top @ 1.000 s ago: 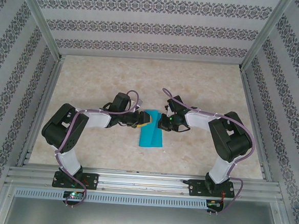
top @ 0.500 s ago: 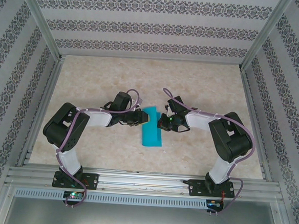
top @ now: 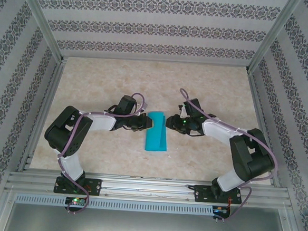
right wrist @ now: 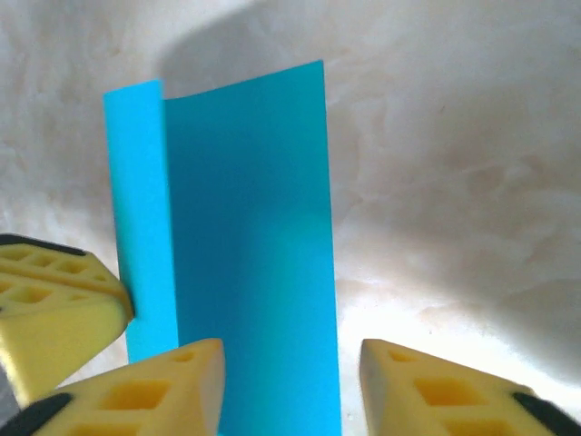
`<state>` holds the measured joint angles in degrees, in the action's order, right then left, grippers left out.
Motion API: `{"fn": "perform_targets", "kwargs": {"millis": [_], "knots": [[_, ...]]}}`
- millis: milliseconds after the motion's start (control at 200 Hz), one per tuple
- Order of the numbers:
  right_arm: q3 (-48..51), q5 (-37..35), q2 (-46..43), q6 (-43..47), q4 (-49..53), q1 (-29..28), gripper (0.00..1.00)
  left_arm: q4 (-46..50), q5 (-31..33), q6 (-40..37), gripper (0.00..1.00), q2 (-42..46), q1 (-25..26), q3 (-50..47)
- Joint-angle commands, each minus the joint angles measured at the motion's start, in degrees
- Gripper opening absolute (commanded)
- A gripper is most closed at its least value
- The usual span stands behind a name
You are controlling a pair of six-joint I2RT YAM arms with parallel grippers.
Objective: Fold a paper plane with a square sheet of paper (fold left side to right side)
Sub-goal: First fold in half a square sheet of paper at the center of the table.
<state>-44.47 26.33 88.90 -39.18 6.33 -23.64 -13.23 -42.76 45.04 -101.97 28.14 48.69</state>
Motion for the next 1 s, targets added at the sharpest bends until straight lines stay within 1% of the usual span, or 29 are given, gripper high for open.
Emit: {"fn": "perform_targets", "kwargs": {"millis": [0,65,140,205,260,415,440,580,640,739,929,994], "knots": [[2.46,6.32,-0.47,-1.66,-7.76,-0.16,0.55,1.28,0.68,-1.54,0.13,-0.99,0.72,1.23],[2.97,8.29,0.66,-3.06,-11.26,-0.90,0.57,1.15,0.78,-1.40,0.13,-1.12,0.79,1.15],[2.82,9.23,2.39,-4.16,-13.66,-2.04,0.57,0.94,0.77,-1.23,0.13,-1.21,0.84,1.07],[2.31,9.14,3.70,-4.65,-14.36,-3.00,0.57,0.84,0.78,-1.14,0.13,-1.22,0.84,1.15],[1.79,9.05,4.85,-4.98,-14.79,-3.66,0.53,0.84,0.77,-1.09,0.13,-1.29,0.81,1.08],[0.88,8.51,6.71,-5.54,-14.78,-4.48,0.36,0.91,0.93,-0.92,0.13,-1.13,0.86,1.14],[0.87,8.27,6.77,-5.56,-14.70,-4.55,0.32,1.00,1.02,-0.92,0.14,-1.08,0.86,1.10],[0.46,6.39,7.16,-4.98,-12.67,-4.75,0.08,2.01,1.91,-1.31,0.22,0.24,0.86,1.06],[0.05,5.44,7.50,-4.47,-11.23,-4.92,0.03,2.86,2.37,-1.85,0.24,1.25,0.89,1.02],[-1.13,3.13,8.24,-3.55,-8.06,-5.10,0.01,5.06,4.08,-2.93,0.29,3.55,0.86,0.65],[-2.80,0.25,9.34,-2.17,-4.69,-5.62,0.01,12.27,9.17,-6.63,0.45,8.04,0.86,-0.15],[-3.14,-0.55,9.67,-1.96,-3.78,-5.69,0.01,14.38,10.11,-7.92,0.49,8.45,0.87,-0.18]]}}
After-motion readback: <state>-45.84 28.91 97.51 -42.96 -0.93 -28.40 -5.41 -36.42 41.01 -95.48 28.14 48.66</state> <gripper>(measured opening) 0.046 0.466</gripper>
